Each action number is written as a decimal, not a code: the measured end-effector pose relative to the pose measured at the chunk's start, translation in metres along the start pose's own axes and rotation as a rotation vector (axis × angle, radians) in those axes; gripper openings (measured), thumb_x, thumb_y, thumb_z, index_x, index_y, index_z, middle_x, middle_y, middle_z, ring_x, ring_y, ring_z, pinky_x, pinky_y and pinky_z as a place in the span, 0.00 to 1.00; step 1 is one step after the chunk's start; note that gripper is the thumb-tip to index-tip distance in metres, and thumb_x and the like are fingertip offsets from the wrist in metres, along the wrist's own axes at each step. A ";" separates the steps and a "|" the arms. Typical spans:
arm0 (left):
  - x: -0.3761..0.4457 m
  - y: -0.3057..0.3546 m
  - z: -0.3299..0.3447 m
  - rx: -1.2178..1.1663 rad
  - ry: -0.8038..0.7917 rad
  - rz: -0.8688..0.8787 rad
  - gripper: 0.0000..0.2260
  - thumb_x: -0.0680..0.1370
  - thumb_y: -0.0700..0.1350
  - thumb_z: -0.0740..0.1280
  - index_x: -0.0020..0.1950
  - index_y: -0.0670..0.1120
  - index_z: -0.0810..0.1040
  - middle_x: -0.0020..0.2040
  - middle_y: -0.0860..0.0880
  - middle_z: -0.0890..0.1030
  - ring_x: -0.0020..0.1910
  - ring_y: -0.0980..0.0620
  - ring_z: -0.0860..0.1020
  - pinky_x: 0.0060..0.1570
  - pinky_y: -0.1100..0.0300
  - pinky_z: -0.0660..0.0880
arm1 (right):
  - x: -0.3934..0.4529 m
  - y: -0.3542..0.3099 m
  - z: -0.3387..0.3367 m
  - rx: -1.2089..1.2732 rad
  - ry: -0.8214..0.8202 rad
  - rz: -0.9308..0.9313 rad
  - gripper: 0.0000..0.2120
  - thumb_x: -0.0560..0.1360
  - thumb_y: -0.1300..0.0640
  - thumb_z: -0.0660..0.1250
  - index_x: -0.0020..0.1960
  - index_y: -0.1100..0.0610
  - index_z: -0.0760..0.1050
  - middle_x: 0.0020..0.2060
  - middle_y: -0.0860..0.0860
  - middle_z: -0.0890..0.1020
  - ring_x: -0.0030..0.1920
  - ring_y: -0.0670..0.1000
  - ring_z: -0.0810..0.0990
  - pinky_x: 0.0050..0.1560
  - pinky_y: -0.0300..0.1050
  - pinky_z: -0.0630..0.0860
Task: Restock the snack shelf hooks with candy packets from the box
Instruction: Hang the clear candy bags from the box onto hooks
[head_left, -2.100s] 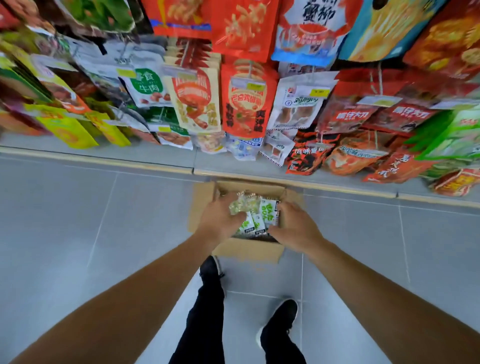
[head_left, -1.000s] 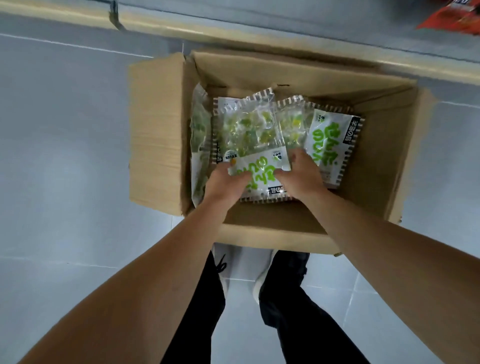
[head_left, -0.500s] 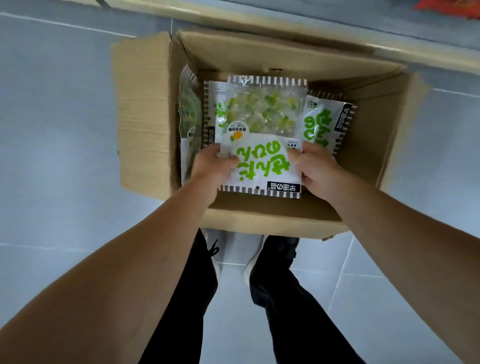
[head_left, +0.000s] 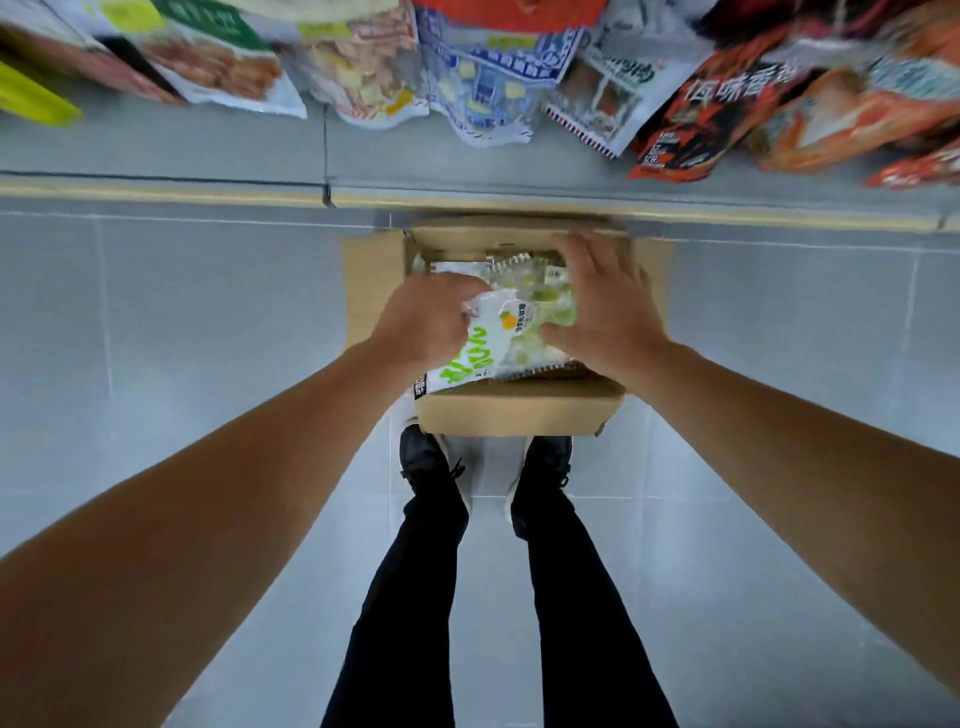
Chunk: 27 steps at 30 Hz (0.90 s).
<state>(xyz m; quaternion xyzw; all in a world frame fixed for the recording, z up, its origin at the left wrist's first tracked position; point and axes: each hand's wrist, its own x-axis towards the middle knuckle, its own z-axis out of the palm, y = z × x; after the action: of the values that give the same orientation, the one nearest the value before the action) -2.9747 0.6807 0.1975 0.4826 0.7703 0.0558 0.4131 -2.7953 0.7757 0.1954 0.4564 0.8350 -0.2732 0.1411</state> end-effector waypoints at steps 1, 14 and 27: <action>-0.014 0.010 -0.017 0.077 -0.016 0.067 0.19 0.78 0.37 0.62 0.66 0.52 0.77 0.63 0.46 0.80 0.62 0.44 0.77 0.59 0.56 0.72 | -0.011 -0.012 -0.016 -0.027 -0.043 -0.030 0.39 0.66 0.49 0.74 0.73 0.51 0.62 0.71 0.51 0.66 0.72 0.57 0.62 0.70 0.53 0.61; -0.173 0.126 -0.188 0.287 0.346 0.253 0.22 0.75 0.48 0.68 0.68 0.50 0.72 0.64 0.47 0.78 0.65 0.43 0.71 0.63 0.50 0.71 | -0.180 -0.114 -0.183 0.239 -0.026 0.161 0.19 0.73 0.57 0.67 0.64 0.53 0.76 0.54 0.55 0.82 0.56 0.57 0.80 0.54 0.47 0.76; -0.313 0.261 -0.182 -0.710 0.379 0.086 0.25 0.72 0.48 0.75 0.67 0.47 0.71 0.56 0.52 0.78 0.58 0.50 0.77 0.54 0.57 0.73 | -0.340 -0.056 -0.300 0.939 0.315 0.157 0.12 0.72 0.51 0.72 0.46 0.59 0.75 0.40 0.52 0.76 0.43 0.55 0.76 0.43 0.50 0.72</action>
<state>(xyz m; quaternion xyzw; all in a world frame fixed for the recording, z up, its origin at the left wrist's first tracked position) -2.8582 0.6288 0.6252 0.3229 0.7447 0.4237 0.4021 -2.6536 0.6939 0.6215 0.5678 0.5961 -0.5359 -0.1871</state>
